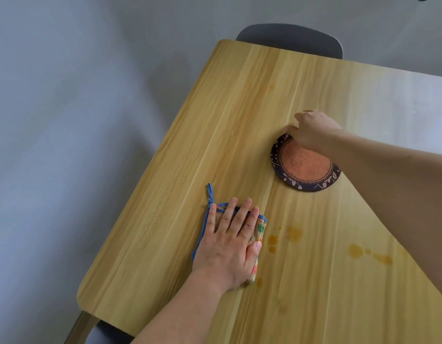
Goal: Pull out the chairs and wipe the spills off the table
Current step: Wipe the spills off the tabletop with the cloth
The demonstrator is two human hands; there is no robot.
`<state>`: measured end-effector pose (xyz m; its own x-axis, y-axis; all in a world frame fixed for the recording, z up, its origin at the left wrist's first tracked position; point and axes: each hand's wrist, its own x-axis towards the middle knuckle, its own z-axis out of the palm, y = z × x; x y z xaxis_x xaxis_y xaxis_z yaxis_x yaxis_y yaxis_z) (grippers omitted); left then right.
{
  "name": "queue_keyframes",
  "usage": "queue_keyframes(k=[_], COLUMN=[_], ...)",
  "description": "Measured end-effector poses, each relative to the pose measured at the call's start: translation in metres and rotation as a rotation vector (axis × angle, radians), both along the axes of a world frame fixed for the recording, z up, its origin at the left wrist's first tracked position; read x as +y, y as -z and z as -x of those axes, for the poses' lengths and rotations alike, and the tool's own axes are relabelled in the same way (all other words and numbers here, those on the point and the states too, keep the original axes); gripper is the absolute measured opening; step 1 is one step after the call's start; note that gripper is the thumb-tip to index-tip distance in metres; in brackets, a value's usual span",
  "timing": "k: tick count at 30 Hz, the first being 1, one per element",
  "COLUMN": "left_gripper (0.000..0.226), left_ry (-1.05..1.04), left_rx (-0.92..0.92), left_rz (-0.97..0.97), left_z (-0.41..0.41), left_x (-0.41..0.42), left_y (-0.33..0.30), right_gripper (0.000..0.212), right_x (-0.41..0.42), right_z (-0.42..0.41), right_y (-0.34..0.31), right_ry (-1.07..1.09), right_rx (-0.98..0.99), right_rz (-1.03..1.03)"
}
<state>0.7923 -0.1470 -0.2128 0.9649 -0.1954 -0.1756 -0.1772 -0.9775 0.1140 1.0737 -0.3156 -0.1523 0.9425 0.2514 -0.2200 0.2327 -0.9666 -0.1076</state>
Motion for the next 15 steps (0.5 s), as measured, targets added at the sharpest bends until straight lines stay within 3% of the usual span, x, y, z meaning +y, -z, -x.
queue_keyframes(k=[15], left_gripper=[0.067], left_ry=[-0.008], left_rx=[0.029], left_rz=[-0.065], left_z=[-0.075], left_x=[-0.011], left_y=[-0.005], right_gripper=[0.042], right_x=[-0.031], right_z=[-0.049], right_y=[0.014], right_ry=[0.124], right_rx=[0.0], right_rz=[-0.028])
